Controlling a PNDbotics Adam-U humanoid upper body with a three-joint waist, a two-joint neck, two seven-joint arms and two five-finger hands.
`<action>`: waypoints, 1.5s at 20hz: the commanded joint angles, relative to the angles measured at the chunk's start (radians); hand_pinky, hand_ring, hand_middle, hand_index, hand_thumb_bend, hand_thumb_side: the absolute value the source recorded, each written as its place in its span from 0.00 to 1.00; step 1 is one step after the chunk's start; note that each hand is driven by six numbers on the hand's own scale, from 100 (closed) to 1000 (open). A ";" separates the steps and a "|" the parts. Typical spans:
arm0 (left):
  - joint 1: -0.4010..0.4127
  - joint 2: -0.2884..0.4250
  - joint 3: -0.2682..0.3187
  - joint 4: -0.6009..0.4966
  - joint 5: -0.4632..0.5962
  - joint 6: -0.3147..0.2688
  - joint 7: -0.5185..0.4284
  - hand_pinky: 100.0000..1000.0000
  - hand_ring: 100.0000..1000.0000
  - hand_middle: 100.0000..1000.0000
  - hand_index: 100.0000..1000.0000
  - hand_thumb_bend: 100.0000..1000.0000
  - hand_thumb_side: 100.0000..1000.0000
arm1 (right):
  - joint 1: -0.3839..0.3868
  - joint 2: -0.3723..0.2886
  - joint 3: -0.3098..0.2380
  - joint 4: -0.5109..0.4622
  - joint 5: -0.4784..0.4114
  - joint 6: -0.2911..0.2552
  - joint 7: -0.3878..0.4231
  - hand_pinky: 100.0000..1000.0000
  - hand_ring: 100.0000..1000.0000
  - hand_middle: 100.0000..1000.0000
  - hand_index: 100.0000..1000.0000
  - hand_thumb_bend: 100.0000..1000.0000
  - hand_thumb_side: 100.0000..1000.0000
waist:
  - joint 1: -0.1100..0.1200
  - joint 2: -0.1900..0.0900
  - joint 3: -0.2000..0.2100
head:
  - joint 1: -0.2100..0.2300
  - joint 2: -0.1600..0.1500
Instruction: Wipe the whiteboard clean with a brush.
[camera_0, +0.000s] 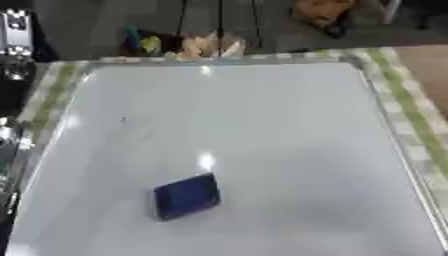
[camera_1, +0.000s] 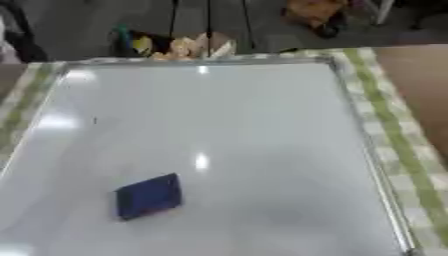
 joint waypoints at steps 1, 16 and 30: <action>-0.013 0.053 -0.025 0.010 -0.024 0.012 -0.017 0.73 0.79 0.78 0.91 0.23 1.00 | 0.004 -0.033 -0.008 -0.015 0.014 -0.007 -0.007 0.58 0.56 0.51 0.65 0.00 0.75 | 0.019 -0.026 0.006 | -0.009 0.003; -0.042 0.369 -0.341 0.266 -0.217 0.010 -0.212 0.79 0.86 0.81 0.99 0.37 1.00 | -0.015 -0.030 0.014 -0.015 0.003 -0.001 0.010 0.58 0.56 0.51 0.65 0.00 0.75 | 0.040 -0.025 -0.061 | 0.040 0.008; -0.029 0.503 -0.570 0.153 -0.047 0.198 -0.414 0.82 0.90 0.82 1.00 0.64 0.94 | -0.021 -0.004 0.022 -0.015 -0.006 0.003 0.029 0.58 0.56 0.50 0.65 0.00 0.75 | 0.025 -0.013 -0.073 | 0.076 0.010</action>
